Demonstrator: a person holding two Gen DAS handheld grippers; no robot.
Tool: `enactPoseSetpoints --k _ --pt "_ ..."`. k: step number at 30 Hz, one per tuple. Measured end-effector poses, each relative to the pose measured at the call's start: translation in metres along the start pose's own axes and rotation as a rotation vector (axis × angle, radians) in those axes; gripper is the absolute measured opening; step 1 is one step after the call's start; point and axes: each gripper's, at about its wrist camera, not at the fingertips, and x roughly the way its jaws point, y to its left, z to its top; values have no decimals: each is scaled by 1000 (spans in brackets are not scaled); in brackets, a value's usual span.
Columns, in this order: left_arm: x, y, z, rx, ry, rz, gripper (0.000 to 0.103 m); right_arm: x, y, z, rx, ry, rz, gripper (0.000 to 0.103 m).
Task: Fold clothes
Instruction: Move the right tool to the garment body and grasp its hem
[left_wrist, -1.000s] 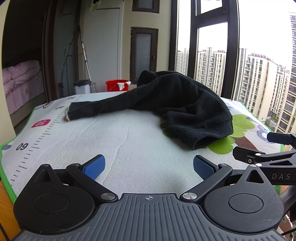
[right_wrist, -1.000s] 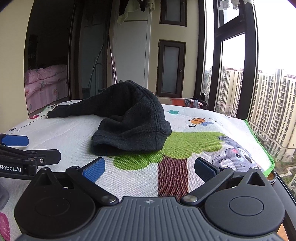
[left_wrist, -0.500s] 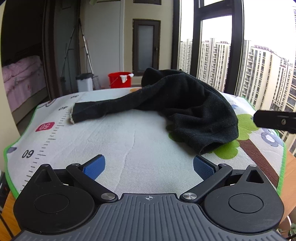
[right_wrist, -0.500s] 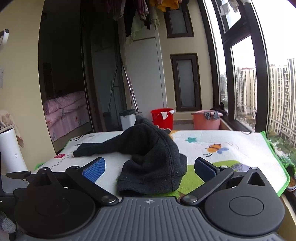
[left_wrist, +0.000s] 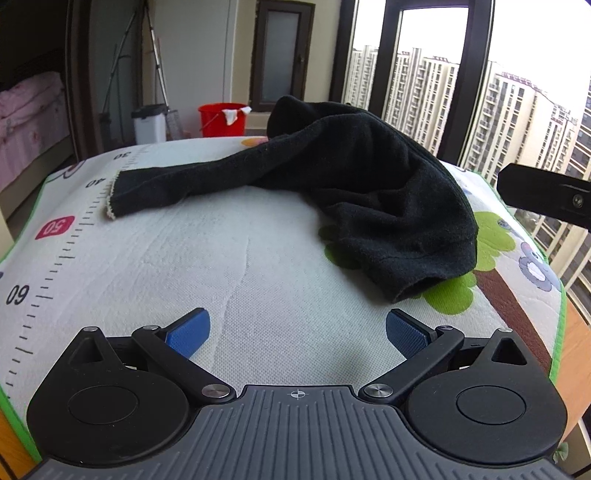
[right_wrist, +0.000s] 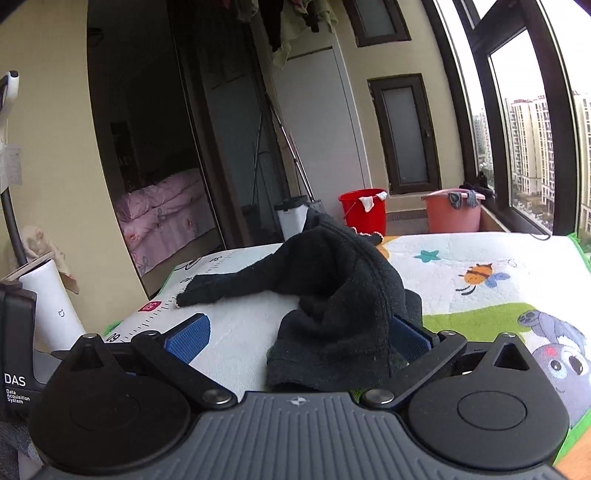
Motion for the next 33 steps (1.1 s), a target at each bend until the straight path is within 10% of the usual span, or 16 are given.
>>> enactPoseSetpoints --k 6,10,13,16,19,21,22,26,33 --pt "0 25 10 10 -170 1 103 22 8 37 -148 123 65 102" --pt "6 45 27 16 -196 16 103 40 25 28 -379 220 14 31" --pt "17 61 38 -18 -148 -60 103 54 32 10 -470 287 44 35" --pt "24 75 40 -72 -149 -110 103 66 46 -12 -601 337 99 65" --pt "33 88 30 -172 -172 -202 103 75 56 -32 -764 299 39 64" --pt "38 96 27 -235 -148 -256 103 80 49 -31 -721 305 57 55" --pt "39 101 25 -265 -158 -274 103 83 45 -31 -699 309 66 30" --pt "44 114 23 -364 -150 -262 103 90 39 -14 -579 303 74 10" --pt "42 113 23 -357 -150 -251 103 49 1 90 -239 -5 97 8"
